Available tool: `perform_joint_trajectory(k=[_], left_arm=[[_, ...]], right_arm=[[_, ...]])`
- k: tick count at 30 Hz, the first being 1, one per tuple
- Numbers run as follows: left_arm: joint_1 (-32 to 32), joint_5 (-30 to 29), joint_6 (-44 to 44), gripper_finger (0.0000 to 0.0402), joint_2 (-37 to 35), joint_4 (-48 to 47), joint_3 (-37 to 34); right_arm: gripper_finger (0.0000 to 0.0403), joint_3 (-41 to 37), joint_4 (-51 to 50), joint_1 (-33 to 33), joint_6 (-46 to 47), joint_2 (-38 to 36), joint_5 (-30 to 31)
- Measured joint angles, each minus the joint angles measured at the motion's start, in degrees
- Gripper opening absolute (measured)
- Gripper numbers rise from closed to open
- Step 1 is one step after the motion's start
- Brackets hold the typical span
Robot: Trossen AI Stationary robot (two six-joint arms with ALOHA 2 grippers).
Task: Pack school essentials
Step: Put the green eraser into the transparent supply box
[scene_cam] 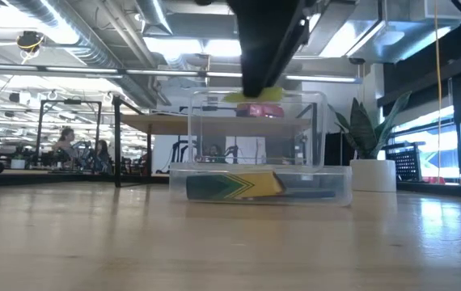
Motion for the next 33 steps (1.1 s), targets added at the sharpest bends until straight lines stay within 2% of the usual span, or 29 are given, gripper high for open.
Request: perform_joint_trajectory(k=[5,8,20,27,30,33], left_arm=[[0.00,-0.01,0.09,0.0254,0.00,0.00,0.00],[0.00,0.01,1.60,0.0254,0.00,0.00,0.00],[0.02,-0.01,2.56,0.0254,0.00,0.02,0.00],[0.02,-0.01,2.56,0.0254,0.00,0.02,0.00],[0.02,0.01,2.54,0.0254,0.00,0.02,0.00],[0.06,0.00,2.51,0.0254,0.00,0.02,0.00]], right_arm=[[0.0108,4.06,-9.72,-1.31,0.15,-0.11,5.01],[0.0108,4.77,-12.18,-2.39,-0.47,-0.17,5.56],[0.0108,4.79,-11.98,-6.74,-9.43,-0.17,5.61],[0.0108,4.78,-11.96,-7.19,-12.70,-0.17,5.61],[0.0108,2.96,-11.83,-6.84,-12.63,-0.31,5.65],[0.0108,-2.06,-11.95,-6.29,-12.49,-2.21,5.22]])
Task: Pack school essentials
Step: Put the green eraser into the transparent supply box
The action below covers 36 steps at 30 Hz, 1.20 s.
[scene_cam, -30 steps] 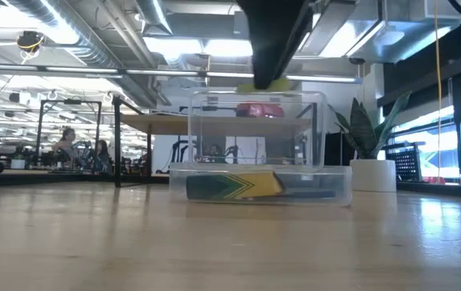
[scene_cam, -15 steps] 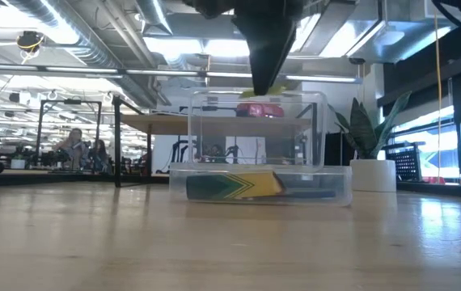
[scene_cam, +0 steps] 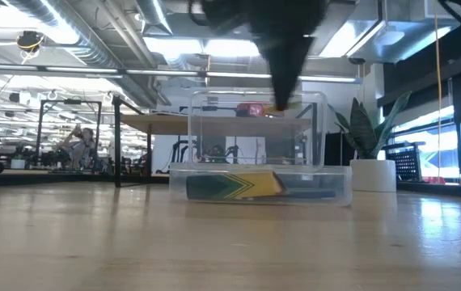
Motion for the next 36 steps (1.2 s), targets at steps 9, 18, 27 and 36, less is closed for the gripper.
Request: perform_joint_trajectory(k=[9,18,27,36], left_arm=[[0.94,-0.01,-0.02,0.0254,0.00,-0.02,0.00],[1.78,-0.01,-0.04,0.0253,0.00,-0.02,-0.01],[2.99,0.03,-1.08,0.0253,0.00,0.01,0.00],[3.79,0.03,-1.27,0.0253,0.00,0.24,0.00]], right_arm=[[0.0108,-17.74,5.18,-0.05,-0.14,-12.09,-1.63],[0.0108,-35.80,28.29,-0.29,-8.75,-22.13,-3.20],[0.0108,-46.43,38.60,-0.86,-11.70,-23.62,-5.36],[0.0108,-49.34,44.12,-0.86,-12.52,-23.62,-4.33]])
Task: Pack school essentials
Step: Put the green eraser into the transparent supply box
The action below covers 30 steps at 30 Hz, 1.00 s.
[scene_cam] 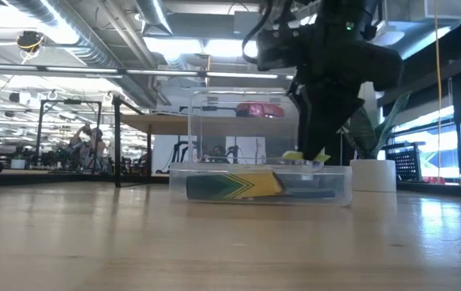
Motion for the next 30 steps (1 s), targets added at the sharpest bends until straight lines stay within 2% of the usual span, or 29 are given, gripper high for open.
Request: perform_joint_trajectory(k=[14,30], left_arm=[[0.13,-0.42,-0.42,0.0253,0.00,0.59,-0.01],[0.13,-0.46,-0.44,0.0254,0.00,2.19,0.00]], right_arm=[[0.0108,0.04,1.00,0.04,-3.90,1.25,0.05],[0.0108,0.09,-0.56,0.00,-3.79,1.62,-0.20]])
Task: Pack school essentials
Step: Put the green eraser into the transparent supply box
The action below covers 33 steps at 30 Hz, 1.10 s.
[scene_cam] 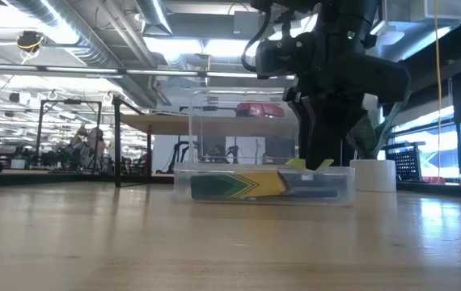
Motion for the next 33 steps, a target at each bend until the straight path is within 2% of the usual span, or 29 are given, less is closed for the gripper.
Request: perform_joint_trajectory(k=[33], left_arm=[[0.00,-0.02,0.20,0.0254,0.00,0.13,0.00]], right_arm=[[0.0102,0.47,-2.79,-0.18,-0.31,0.13,-0.59]])
